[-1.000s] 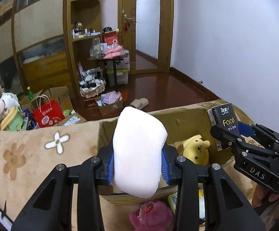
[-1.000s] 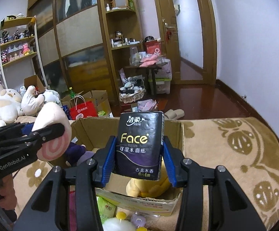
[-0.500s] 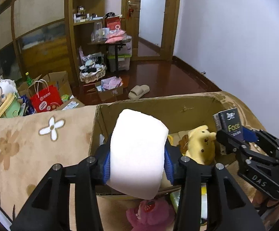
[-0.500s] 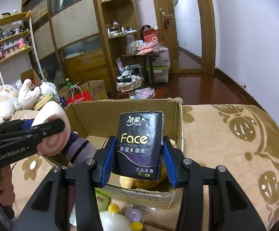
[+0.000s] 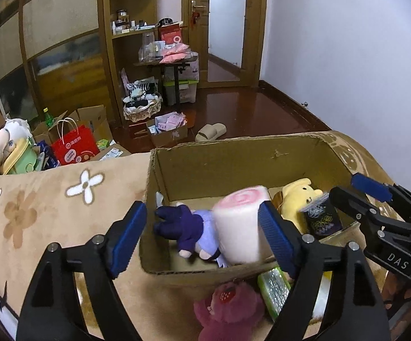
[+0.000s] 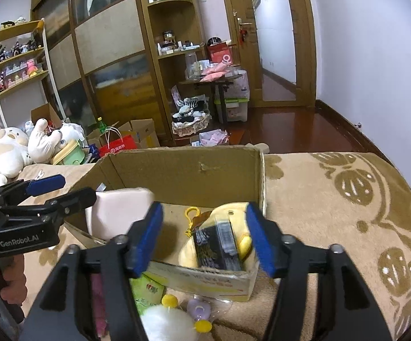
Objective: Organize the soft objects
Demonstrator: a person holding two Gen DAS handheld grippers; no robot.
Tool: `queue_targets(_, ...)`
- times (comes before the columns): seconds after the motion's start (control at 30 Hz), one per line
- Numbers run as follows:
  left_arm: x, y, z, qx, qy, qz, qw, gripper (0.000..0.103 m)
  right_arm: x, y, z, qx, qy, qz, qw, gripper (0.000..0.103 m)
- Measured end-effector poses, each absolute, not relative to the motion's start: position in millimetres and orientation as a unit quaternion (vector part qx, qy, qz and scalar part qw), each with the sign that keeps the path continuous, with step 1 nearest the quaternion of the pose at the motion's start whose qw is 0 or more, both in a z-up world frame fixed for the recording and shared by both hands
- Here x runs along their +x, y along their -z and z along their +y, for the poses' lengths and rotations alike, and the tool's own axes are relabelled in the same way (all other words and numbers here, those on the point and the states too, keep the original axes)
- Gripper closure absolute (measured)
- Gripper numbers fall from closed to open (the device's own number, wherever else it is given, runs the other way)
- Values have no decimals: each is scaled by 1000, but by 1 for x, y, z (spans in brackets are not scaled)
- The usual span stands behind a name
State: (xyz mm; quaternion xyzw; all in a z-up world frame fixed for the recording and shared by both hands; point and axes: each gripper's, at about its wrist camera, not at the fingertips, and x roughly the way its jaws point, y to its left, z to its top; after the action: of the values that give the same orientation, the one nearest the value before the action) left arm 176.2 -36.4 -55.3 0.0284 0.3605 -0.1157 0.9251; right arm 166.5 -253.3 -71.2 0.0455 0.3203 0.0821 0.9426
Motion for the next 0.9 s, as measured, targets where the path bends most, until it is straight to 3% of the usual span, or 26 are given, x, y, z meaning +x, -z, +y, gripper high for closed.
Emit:
queue_targets(0.07,173,53,-33,28,112,357,927,13,165,68,-253,45,-83,321,942,33)
queue_targets(0.13,170,50,-30,28,109,354,928,11,163,67,-253,45,-81,320,943,29)
queue_targets(0.27,165,46,-29,28,109,360,926,7,154,61,-255,47,-76,316,945,12)
queue_targets(0.47,146,44,-21,31,97,375,921,5,137,53,-255,49,-70,315,945,0)
queue_targets(0.9,103,30,-9,28,87,414,906,4,96,43,-252,50,-69,331,940,0)
